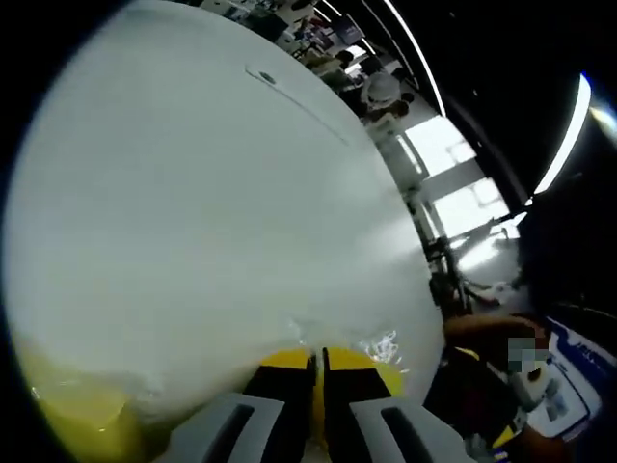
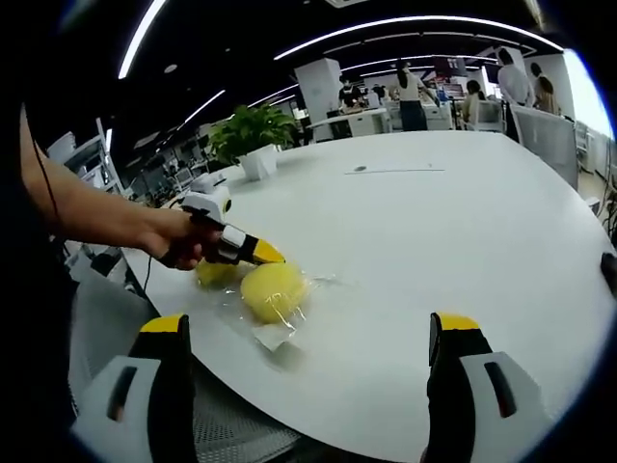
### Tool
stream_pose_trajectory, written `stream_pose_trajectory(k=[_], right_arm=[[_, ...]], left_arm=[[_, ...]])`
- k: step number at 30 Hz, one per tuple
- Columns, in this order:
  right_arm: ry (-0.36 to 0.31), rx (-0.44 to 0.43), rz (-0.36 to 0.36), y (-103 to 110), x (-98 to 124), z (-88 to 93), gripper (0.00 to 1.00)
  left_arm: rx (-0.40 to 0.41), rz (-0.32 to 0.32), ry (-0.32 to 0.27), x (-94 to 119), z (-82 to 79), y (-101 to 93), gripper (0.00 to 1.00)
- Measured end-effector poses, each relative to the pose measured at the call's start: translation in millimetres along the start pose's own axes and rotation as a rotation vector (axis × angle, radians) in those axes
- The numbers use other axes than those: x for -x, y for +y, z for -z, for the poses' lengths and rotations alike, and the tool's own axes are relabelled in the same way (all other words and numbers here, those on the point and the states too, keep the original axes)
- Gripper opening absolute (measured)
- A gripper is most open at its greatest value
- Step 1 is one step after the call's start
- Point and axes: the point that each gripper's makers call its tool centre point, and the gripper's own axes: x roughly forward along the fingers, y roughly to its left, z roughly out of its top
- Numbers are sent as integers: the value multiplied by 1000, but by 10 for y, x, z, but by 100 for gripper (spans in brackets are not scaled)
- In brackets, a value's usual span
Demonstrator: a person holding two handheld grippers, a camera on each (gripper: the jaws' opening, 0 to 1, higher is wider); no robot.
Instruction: Compare the silicone blocks by pressing each to a similar depth, holding the contact briefly, and releasing to observe deformation and rebound differences across the visible hardness samples.
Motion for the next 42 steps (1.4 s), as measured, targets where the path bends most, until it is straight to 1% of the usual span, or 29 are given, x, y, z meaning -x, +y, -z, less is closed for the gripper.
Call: stream_pose_trajectory(k=[2, 4, 7, 9, 10, 11, 13, 15, 17, 19, 20, 23, 26, 27, 28, 32, 35, 37, 39, 40, 42], right_arm=[[0, 1, 0, -2, -5, -2, 96], [10, 11, -2, 16, -9, 5, 96], [3, 13, -5, 23, -12, -27, 96], [-2, 14, -3, 20, -20, -42, 96], [-3, 13, -3, 22, -25, -44, 96], [-4, 13, -5, 30, -30, -48, 96], [-7, 21, -12, 75, -36, -67, 96], [-13, 22, -17, 104, -32, -78, 96], [-3, 32, -22, 136, -26, -50, 96], [10, 47, -29, 160, -25, -24, 96], [11, 49, -30, 161, -25, -26, 96], [-1, 58, -29, 155, -14, -93, 96], [-11, 79, -32, 170, -16, -154, 96], [-13, 80, -34, 176, -19, -166, 96], [-18, 80, -39, 188, -26, -186, 96], [-42, 59, -48, 231, -46, -229, 96], [-39, 60, -56, 296, -75, -199, 96], [-44, 62, -66, 343, -80, -203, 96], [-50, 72, -71, 364, -79, -209, 96], [-51, 73, -72, 363, -79, -209, 96], [-52, 76, -72, 358, -78, -203, 96]], left_arm=[[22, -5, 1, 9, -8, -16, 0], [-7, -15, -19, 3, -27, -43, 0], [-56, -8, -22, 18, -22, -98, 0], [-65, -10, -26, 39, -15, -96, 0], [-67, -17, -23, 50, -13, -88, 0], [-52, -27, -24, 62, -16, -74, 0], [-41, -22, -42, 94, -37, -123, 0], [-17, 10, -61, 117, -63, -222, 0], [-32, 37, -90, 139, -97, -323, 0], [-35, 89, -108, 171, -130, -457, 0], [-62, 115, -118, 192, -150, -526, 0], [-108, 98, -133, 232, -174, -543, 0], [-165, 122, -139, 283, -192, -600, 0], [-139, 139, -145, 301, -206, -631, 0], [-95, 161, -150, 315, -223, -675, 0], [-113, 193, -185, 395, -286, -804, 0], [-137, 192, -208, 461, -312, -845, 0], [-168, 175, -224, 519, -336, -848, 0], [-231, 141, -245, 605, -388, -825, 0], [-237, 139, -252, 659, -398, -855, 0], [-255, 143, -257, 700, -410, -884, 0]])
